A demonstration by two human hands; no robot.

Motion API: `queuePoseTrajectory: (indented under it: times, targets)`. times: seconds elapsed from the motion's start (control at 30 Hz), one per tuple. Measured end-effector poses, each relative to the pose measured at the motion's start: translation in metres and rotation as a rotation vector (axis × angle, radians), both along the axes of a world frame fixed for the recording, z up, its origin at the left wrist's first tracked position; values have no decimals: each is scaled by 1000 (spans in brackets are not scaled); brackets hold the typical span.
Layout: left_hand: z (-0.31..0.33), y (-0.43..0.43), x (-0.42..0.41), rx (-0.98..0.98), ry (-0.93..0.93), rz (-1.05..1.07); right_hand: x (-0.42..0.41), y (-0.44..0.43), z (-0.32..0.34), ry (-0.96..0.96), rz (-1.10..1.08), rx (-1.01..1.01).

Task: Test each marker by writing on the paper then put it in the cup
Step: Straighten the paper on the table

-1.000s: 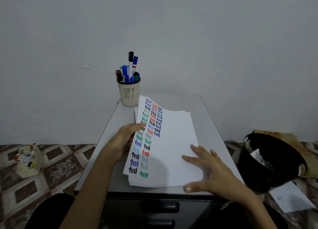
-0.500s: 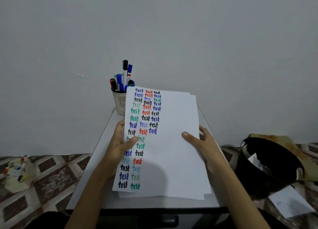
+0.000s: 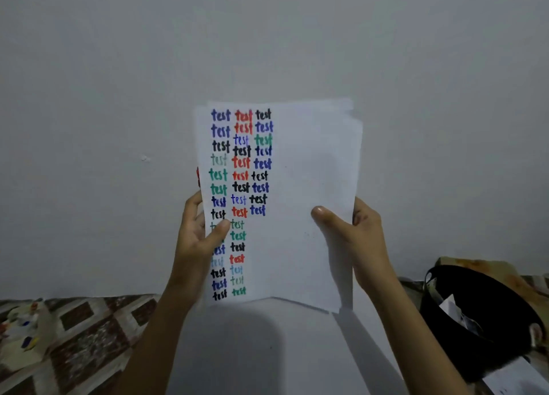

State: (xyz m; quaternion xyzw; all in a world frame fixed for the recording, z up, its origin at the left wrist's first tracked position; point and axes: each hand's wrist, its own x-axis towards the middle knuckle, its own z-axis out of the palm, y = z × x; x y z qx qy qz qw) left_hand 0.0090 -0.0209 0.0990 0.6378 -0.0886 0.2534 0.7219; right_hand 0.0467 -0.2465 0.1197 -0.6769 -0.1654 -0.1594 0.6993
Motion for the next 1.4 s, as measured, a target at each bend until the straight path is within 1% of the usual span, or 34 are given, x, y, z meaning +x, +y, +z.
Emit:
queuePoseTrajectory:
  times: [0.13, 0.23, 0.3, 0.47, 0.6, 0.63, 0.7, 0.8, 0.9, 0.97, 1.07, 1.27, 1.33, 1.4]
  targets:
    - [-1, -12, 2, 13, -49, 141, -2, 5, -8, -77, -83, 40]
    - [-5, -21, 0, 8, -77, 168, -5, 9, -15, -98, -97, 53]
    - [-12, -24, 2, 41, -78, 183, -6, 11, -23, -96, -98, 54]
    - [-44, -29, 7, 104, 60, 201, -3, 11, -63, 8, -118, -7]
    - [-47, -27, 10, 135, 123, 193, 4, 5, -68, 49, -75, -41]
    - [-44, -24, 10, 142, 154, 160, 8, 2, -67, 71, -59, -63]
    - [-37, -17, 12, 149, 254, 54, 15, -4, -65, 174, -33, -84]
    - [-34, -9, 17, 192, 475, -43, 22, -6, -70, 372, -44, -23]
    - [-47, -9, 24, 301, 657, -97, 18, -4, -77, 458, -105, -78]
    - [-60, -9, 30, 392, 715, -96, 15, -3, -85, 476, -143, -129]
    - [-65, -11, 38, 494, 721, -41, 21, -3, -90, 476, -204, -244]
    - [-65, -10, 41, 577, 688, 132, 46, -12, -95, 460, -233, -492]
    - [-66, -9, 41, 626, 652, 232, 50, -16, -97, 450, -233, -528]
    - [-68, -7, 38, 715, 583, 368, 51, -19, -97, 448, -232, -536]
